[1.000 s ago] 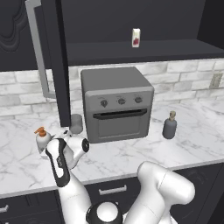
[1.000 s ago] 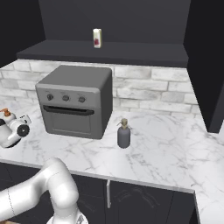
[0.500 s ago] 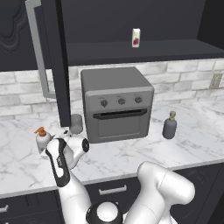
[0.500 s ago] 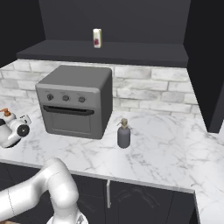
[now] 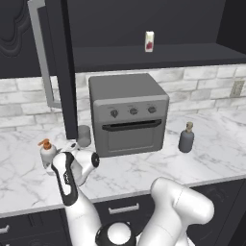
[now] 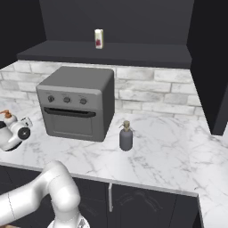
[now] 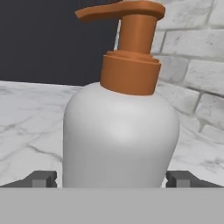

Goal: Pick the soap dispenser and soap dispenser from the cabinet and place them on the counter.

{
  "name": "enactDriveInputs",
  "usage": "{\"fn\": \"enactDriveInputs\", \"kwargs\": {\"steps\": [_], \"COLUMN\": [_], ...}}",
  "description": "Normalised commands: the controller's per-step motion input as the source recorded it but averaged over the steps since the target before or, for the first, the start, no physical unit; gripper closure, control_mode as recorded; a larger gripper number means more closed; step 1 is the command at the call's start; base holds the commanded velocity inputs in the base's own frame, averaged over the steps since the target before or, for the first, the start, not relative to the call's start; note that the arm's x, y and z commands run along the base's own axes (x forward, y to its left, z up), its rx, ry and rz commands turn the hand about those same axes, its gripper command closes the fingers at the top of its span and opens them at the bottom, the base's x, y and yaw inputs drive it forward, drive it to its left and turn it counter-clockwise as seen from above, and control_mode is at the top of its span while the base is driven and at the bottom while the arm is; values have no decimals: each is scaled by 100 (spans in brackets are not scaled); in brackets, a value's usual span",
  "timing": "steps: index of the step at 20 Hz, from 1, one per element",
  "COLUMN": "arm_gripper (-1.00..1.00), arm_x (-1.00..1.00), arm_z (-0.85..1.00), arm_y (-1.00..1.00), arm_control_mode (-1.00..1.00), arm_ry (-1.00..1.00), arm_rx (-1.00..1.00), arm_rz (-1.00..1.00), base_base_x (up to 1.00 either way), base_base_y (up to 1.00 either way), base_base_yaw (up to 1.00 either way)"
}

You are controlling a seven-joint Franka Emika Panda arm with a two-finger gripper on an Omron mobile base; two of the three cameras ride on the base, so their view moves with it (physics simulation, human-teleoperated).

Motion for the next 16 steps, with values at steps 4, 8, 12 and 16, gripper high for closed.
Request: {"fn": "enactDriveInputs", "kwargs": {"steps": [4,8,12,16], "arm_gripper": [-100,-100,-100,-100], "arm_x": [-7,-4,-7,-19], "arm_z": [0,-1,-8,14], "arm_y": [-15,-15,-19,-27], "arm_control_mode": [-100,-100,-100,-100], "arm_ry": [0,0,0,0], "arm_rx": [-3,-4,-3,0], "arm_rz": [0,0,0,0], "base_base_x": [0,0,0,0], "base_base_y": [0,0,0,0], "base_base_yaw": [0,0,0,0]}}
